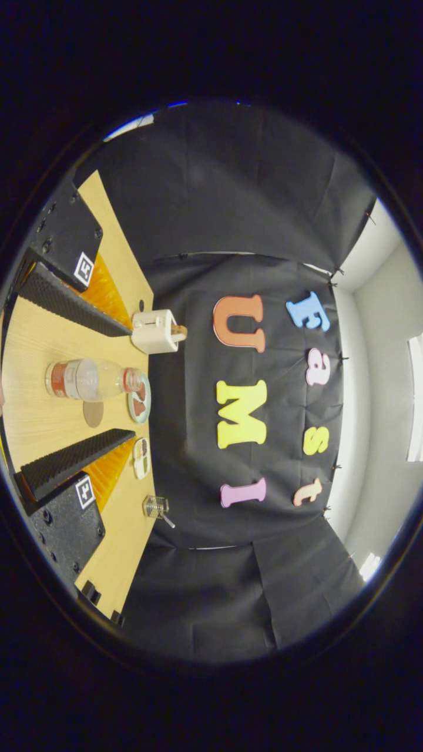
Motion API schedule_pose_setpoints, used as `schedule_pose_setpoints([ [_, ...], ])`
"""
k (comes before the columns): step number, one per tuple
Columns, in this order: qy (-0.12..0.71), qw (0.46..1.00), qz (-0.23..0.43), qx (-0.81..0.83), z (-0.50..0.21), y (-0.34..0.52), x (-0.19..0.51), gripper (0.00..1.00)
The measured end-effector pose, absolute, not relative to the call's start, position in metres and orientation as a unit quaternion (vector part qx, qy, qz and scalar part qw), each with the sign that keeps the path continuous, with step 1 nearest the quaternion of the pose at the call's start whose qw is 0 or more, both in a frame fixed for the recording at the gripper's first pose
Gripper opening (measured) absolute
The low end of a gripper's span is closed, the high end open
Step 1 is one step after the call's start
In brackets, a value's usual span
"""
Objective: Take the bottle from table, then pour the juice into the cup, finally place the bottle on the coaster
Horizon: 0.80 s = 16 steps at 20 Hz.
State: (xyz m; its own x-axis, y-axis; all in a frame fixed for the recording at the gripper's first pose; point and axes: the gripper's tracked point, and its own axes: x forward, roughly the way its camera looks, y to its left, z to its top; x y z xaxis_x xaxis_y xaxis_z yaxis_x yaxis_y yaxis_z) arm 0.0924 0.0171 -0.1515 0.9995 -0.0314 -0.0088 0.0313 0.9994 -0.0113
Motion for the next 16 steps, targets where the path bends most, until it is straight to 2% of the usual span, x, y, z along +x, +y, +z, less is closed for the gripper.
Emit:
schedule_pose_setpoints([
  [4, -0.006, 1.0, -0.019, -0.022, -0.175, 0.016, 0.115, 1.0],
  [16, 0.032, 0.999, -0.024, 0.0, -0.25, 0.023, 0.172, 1.0],
])
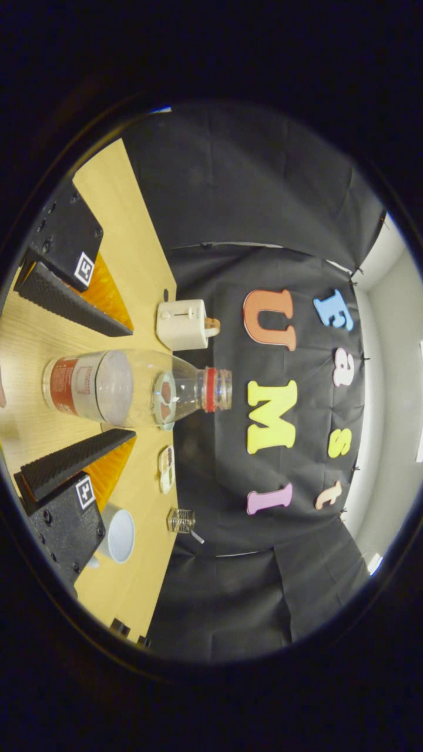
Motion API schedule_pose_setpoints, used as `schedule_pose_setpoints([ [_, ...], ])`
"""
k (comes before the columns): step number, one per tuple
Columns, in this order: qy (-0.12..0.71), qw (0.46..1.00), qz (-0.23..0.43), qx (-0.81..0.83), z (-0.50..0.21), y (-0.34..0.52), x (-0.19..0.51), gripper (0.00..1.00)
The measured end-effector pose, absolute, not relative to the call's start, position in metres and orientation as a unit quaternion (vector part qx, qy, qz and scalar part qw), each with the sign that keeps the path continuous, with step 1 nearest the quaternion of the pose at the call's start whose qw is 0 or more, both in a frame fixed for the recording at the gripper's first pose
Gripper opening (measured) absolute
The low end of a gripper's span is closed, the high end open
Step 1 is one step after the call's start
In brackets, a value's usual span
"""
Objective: Take the bottle from table, then pour the juice into the cup, finally place the bottle on the coaster
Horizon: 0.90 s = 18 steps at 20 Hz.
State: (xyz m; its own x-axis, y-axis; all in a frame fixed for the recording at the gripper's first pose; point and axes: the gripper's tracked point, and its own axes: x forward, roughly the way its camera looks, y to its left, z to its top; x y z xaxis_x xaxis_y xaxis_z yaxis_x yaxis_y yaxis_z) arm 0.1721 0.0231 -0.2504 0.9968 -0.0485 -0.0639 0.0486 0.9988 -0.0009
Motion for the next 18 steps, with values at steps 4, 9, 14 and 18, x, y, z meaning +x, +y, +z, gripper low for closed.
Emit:
schedule_pose_setpoints([
  [4, 0.035, 0.999, -0.029, -0.002, -0.258, 0.023, 0.188, 1.0],
  [9, 0.024, 0.998, -0.061, -0.014, -0.27, 0.011, 0.212, 1.0],
  [14, 0.055, 0.997, -0.048, 0.005, -0.272, 0.013, 0.21, 0.83],
  [18, 0.071, 0.997, -0.022, -0.001, -0.256, 0.034, 0.2, 0.82],
])
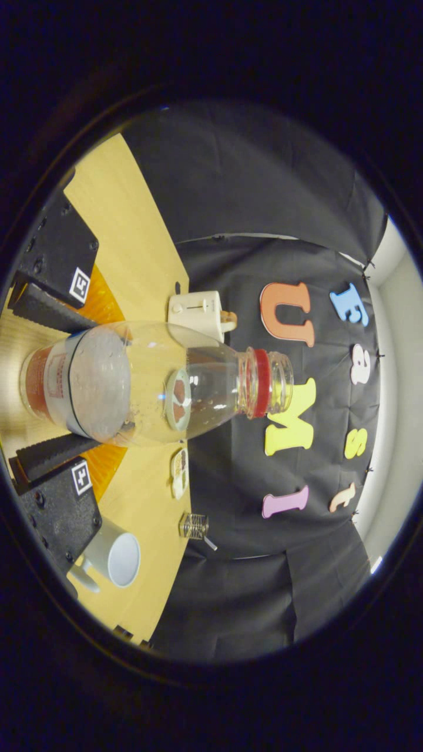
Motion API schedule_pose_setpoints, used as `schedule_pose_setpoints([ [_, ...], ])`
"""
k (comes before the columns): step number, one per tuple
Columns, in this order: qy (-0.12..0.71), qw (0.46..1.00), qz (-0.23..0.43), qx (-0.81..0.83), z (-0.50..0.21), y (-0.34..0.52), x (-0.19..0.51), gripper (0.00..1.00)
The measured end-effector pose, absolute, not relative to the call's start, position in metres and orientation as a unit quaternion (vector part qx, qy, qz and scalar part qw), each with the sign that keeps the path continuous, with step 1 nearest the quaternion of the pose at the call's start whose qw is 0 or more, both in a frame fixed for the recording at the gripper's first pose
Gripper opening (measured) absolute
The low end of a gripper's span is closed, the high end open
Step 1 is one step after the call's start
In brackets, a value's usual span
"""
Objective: Take the bottle from table, then pour the juice into the cup, finally place the bottle on the coaster
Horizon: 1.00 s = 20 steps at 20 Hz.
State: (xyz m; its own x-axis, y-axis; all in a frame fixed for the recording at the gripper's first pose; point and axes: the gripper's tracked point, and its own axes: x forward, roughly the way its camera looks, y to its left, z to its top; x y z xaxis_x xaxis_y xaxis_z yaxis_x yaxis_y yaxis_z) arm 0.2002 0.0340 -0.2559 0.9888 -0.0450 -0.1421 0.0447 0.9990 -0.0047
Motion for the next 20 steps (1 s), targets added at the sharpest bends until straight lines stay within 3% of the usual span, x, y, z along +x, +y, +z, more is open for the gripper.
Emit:
schedule_pose_setpoints([
  [10, 0.072, 0.996, -0.043, 0.001, -0.205, 0.043, 0.164, 0.82],
  [20, 0.037, 0.996, -0.009, 0.086, -0.13, 0.043, 0.142, 0.82],
])
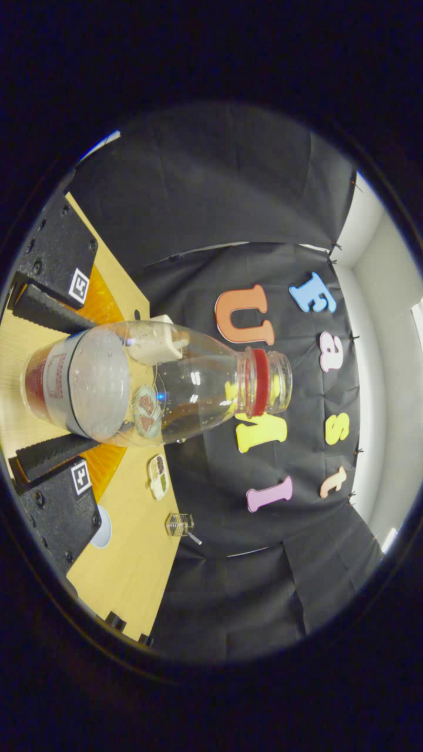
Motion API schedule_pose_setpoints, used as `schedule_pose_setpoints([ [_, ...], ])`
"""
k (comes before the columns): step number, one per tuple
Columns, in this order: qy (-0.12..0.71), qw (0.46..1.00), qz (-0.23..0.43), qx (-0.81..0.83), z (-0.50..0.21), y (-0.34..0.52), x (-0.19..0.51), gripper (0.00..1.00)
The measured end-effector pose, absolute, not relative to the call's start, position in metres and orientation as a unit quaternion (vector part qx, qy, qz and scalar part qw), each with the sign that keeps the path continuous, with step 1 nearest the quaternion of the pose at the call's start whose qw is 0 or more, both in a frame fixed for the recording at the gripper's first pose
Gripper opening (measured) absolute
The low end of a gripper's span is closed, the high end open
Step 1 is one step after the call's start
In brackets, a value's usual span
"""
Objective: Take the bottle from table, then pour the juice into the cup, finally place the bottle on the coaster
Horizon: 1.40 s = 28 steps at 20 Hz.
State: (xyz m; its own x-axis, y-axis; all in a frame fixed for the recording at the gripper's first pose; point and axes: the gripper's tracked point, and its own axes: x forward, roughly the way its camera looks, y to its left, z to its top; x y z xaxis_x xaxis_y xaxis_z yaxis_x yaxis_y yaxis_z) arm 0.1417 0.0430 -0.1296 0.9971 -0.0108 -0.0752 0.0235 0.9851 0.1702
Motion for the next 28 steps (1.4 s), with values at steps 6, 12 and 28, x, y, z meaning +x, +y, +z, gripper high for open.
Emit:
schedule_pose_setpoints([
  [6, 0.04, 0.985, 0.004, 0.167, -0.119, 0.031, 0.146, 0.82],
  [12, 0.049, 0.944, 0.027, 0.326, -0.14, 0.019, 0.161, 0.81],
  [28, 0.036, 0.792, 0.103, 0.6, -0.137, 0.016, 0.182, 0.8],
])
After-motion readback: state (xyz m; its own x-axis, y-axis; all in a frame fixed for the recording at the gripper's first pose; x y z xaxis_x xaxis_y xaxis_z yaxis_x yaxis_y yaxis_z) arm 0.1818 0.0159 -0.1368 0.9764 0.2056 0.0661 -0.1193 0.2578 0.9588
